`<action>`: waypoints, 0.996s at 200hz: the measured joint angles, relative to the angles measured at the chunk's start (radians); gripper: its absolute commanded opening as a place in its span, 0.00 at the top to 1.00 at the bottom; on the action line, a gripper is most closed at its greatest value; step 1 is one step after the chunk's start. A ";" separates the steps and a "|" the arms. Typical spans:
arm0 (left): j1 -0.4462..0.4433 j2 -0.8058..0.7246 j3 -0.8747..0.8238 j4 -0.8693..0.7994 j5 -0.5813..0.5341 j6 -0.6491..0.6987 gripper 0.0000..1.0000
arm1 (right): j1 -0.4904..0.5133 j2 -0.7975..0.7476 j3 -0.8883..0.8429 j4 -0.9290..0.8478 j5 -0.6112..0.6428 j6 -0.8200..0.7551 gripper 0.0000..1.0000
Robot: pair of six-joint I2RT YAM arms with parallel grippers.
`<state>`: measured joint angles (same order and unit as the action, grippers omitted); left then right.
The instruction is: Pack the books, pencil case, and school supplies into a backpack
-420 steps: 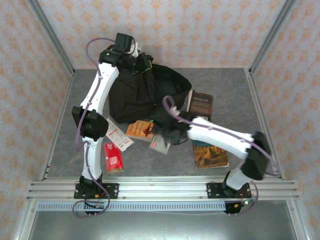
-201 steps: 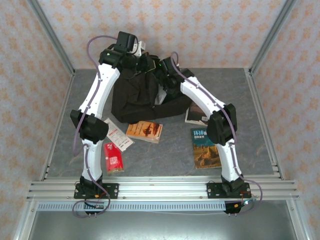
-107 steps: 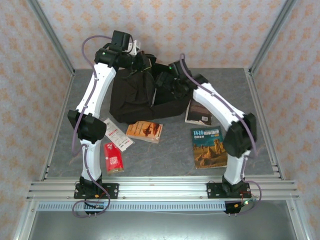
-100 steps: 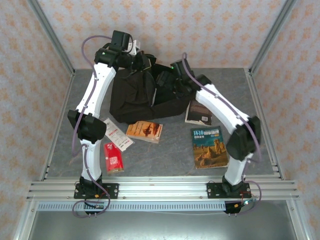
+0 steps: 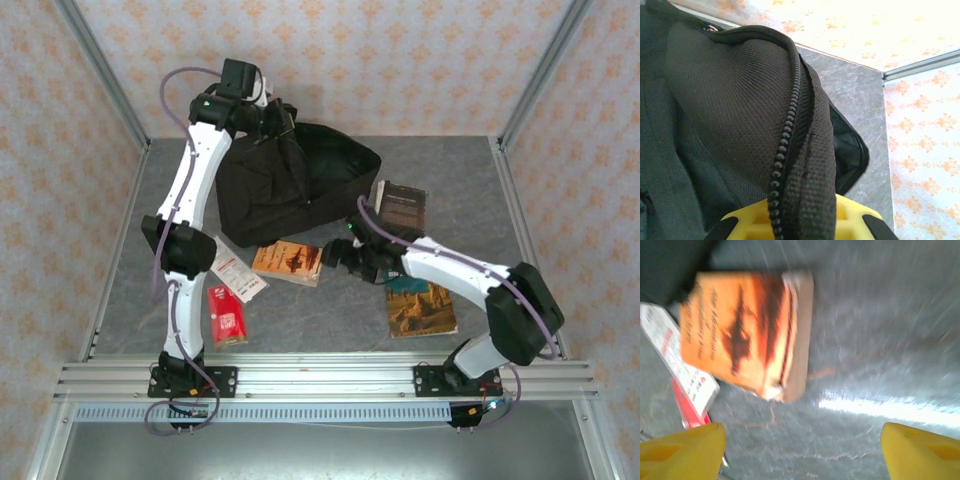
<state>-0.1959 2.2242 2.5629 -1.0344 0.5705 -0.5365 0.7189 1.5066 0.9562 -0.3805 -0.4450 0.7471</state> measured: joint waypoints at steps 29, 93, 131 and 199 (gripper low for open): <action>0.000 0.083 0.000 0.019 0.001 0.005 1.00 | 0.029 0.095 -0.037 0.191 -0.088 0.121 0.19; -0.010 0.109 0.000 0.028 0.005 0.014 1.00 | 0.038 0.289 -0.037 0.506 -0.161 0.330 0.40; -0.014 0.108 -0.013 0.031 0.007 0.015 1.00 | 0.038 0.305 -0.034 0.552 -0.148 0.383 0.53; -0.027 0.108 -0.019 0.034 0.009 0.023 1.00 | 0.038 0.303 -0.033 0.561 -0.097 0.397 0.62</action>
<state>-0.2230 2.3325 2.5443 -1.0000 0.5793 -0.5140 0.7567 1.8091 0.9234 0.1806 -0.5415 1.1446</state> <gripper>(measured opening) 0.067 0.388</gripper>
